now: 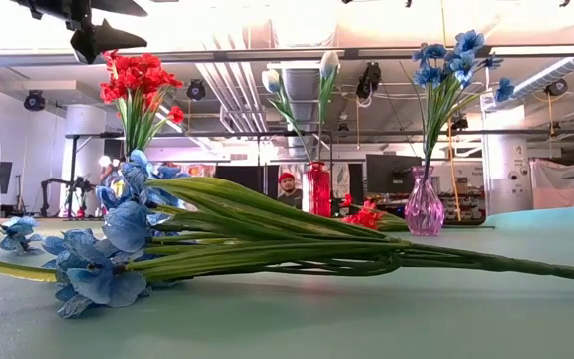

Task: Sort flowers into vase by color
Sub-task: Put the right blue flower into the violet vase

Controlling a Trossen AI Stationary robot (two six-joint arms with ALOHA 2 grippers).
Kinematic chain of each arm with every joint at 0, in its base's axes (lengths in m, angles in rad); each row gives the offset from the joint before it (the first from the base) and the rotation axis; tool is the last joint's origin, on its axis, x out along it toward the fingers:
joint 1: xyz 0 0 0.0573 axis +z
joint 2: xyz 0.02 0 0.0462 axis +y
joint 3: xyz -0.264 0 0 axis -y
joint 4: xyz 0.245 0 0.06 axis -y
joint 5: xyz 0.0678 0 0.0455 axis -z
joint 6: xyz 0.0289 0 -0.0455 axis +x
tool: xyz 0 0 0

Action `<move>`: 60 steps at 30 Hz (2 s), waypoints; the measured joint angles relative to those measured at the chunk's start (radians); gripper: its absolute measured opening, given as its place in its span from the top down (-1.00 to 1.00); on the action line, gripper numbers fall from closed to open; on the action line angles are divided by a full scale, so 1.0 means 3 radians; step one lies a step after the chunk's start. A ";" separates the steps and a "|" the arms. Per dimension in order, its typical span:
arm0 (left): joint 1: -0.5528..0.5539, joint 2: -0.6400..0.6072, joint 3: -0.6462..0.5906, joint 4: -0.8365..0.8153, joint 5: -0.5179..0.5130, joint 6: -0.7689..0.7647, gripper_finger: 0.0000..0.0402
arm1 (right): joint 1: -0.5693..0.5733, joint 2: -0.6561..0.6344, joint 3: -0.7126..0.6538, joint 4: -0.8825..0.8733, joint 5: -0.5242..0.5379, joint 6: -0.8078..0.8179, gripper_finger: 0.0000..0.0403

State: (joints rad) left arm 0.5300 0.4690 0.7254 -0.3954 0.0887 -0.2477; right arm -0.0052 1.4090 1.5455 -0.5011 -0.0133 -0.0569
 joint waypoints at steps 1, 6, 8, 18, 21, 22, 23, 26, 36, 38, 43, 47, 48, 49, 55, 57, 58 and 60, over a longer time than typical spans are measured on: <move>0.0000 0.0000 0.0000 0.0001 0.0000 0.0000 -0.31 | 0.0042 0.0000 0.0000 -0.0019 -0.0093 0.0067 -0.45; 0.0000 0.0000 -0.0001 -0.0003 0.0001 0.0000 -0.31 | 0.0276 0.0020 0.0000 -0.0228 -0.0246 0.0558 -0.45; 0.0000 0.0000 -0.0001 -0.0004 0.0004 0.0001 -0.31 | 0.0377 0.0054 0.0000 -0.0360 -0.0244 0.0784 -0.45; -0.0001 0.0003 -0.0001 0.0061 0.0005 -0.0002 -0.31 | 0.0803 0.0397 0.0017 -0.0576 -0.0245 0.1735 -0.29; 0.0000 0.0003 -0.0001 0.0069 0.0004 -0.0008 -0.31 | 0.0977 0.0592 0.0124 -0.0689 -0.0248 0.1916 -0.25; -0.0001 0.0003 -0.0001 0.0070 0.0005 -0.0011 -0.31 | 0.1034 0.0665 0.0166 -0.0721 -0.0251 0.1970 -0.24; 0.0000 0.0003 -0.0001 0.0071 0.0004 -0.0012 -0.31 | 0.1091 0.0745 0.0217 -0.0758 -0.0255 0.2005 -0.22; -0.0001 0.0006 -0.0001 0.0071 0.0004 -0.0012 -0.31 | 0.1242 0.0986 0.0373 -0.0861 -0.0257 0.2190 -0.20; -0.0001 0.0006 -0.0001 0.0087 0.0004 -0.0014 -0.31 | 0.1671 0.1629 0.1297 -0.2404 -0.0338 0.3127 -0.19; 0.0000 0.0002 -0.0001 0.0088 0.0004 -0.0023 -0.31 | 0.1828 0.1644 0.1395 -0.2858 -0.0252 0.3318 -0.19; 0.0000 0.0002 -0.0001 0.0085 0.0005 -0.0024 -0.31 | 0.2230 0.1569 0.1365 -0.2811 0.0190 0.3881 -0.16; -0.0001 0.0007 -0.0001 0.0096 0.0005 -0.0024 -0.31 | 0.2325 0.1602 0.1158 -0.2375 0.0568 0.4017 -0.10; 0.0000 0.0009 -0.0001 0.0104 0.0004 -0.0024 -0.31 | 0.2323 0.1633 0.1080 -0.2195 0.0603 0.3981 -0.09; 0.0000 0.0009 -0.0001 0.0105 0.0004 -0.0024 -0.31 | 0.2322 0.1654 0.1009 -0.2015 0.0641 0.3933 -0.08; 0.0000 0.0028 -0.0001 0.0108 0.0004 -0.0024 -0.31 | 0.2149 0.1842 0.0782 -0.1636 0.0753 0.3719 -0.05; 0.0000 0.0032 -0.0001 0.0107 0.0004 -0.0021 -0.31 | 0.2047 0.1941 0.0764 -0.1638 0.0792 0.3708 -0.06; 0.0000 0.0035 -0.0001 0.0107 0.0004 -0.0019 -0.31 | 0.2001 0.1998 0.0761 -0.1623 0.0823 0.3704 -0.07; 0.0000 0.0045 -0.0001 0.0109 0.0004 -0.0017 -0.31 | 0.1910 0.2095 0.0759 -0.1574 0.0833 0.3687 -0.11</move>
State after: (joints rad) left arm 0.5298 0.4826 0.7250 -0.3626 0.0898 -0.2529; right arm 0.5677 2.0375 1.7733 -0.9734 0.2368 1.0492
